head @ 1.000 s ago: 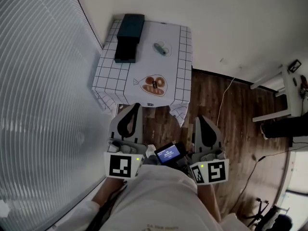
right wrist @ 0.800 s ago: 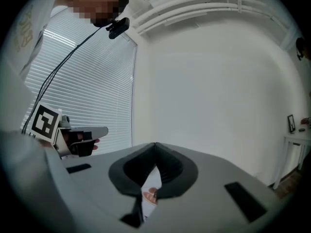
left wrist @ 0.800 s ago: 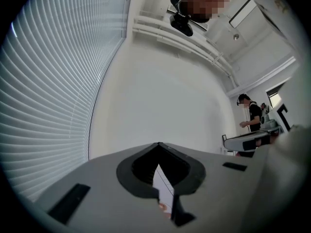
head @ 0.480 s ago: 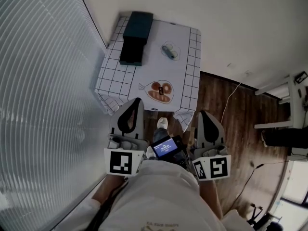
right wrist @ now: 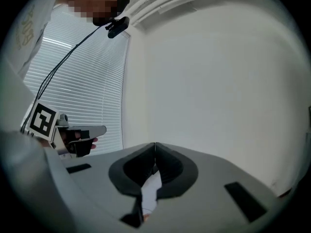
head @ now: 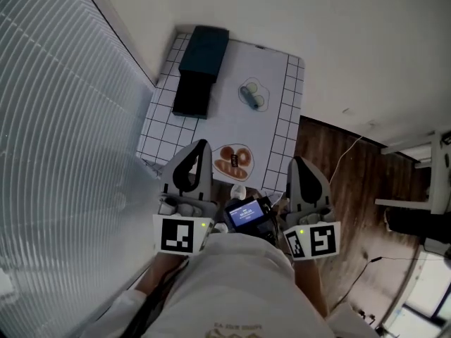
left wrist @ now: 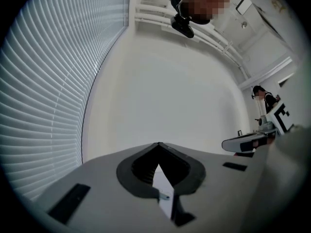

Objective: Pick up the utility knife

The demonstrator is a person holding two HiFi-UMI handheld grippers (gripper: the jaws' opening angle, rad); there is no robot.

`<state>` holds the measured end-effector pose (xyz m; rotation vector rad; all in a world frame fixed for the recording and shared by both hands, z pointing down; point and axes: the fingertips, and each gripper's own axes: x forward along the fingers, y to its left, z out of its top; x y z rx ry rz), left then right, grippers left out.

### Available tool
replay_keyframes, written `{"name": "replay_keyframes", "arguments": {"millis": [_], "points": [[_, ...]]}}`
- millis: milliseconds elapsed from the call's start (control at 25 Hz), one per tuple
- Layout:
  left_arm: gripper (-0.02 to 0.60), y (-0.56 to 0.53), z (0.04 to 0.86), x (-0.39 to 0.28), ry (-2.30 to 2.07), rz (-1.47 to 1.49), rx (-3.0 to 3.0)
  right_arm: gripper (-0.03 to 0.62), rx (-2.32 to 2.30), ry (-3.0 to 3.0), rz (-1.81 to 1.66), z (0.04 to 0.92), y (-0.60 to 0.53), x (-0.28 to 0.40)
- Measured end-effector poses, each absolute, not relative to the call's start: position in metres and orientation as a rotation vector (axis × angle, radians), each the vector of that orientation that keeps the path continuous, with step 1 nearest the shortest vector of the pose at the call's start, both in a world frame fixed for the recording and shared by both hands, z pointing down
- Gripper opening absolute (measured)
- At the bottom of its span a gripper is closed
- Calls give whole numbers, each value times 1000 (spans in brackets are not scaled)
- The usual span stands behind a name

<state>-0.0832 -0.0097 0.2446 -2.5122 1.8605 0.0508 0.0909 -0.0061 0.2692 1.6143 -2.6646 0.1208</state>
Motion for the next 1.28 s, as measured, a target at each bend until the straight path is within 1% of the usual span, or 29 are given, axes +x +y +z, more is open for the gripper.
{"name": "replay_keyframes", "arguments": {"millis": [240, 480, 1000, 1280], "points": [[3, -51, 243, -81, 1911, 30, -2471, 8, 1558, -2675, 141, 280, -53, 102], [3, -70, 250, -80, 1925, -11, -2467, 8, 1561, -2680, 115, 278, -76, 103], [3, -108, 260, -85, 1866, -16, -2535, 8, 1565, -2641, 162, 290, -103, 83], [3, -131, 295, -88, 1839, -125, -2601, 8, 1546, -2605, 190, 311, -131, 68]]}}
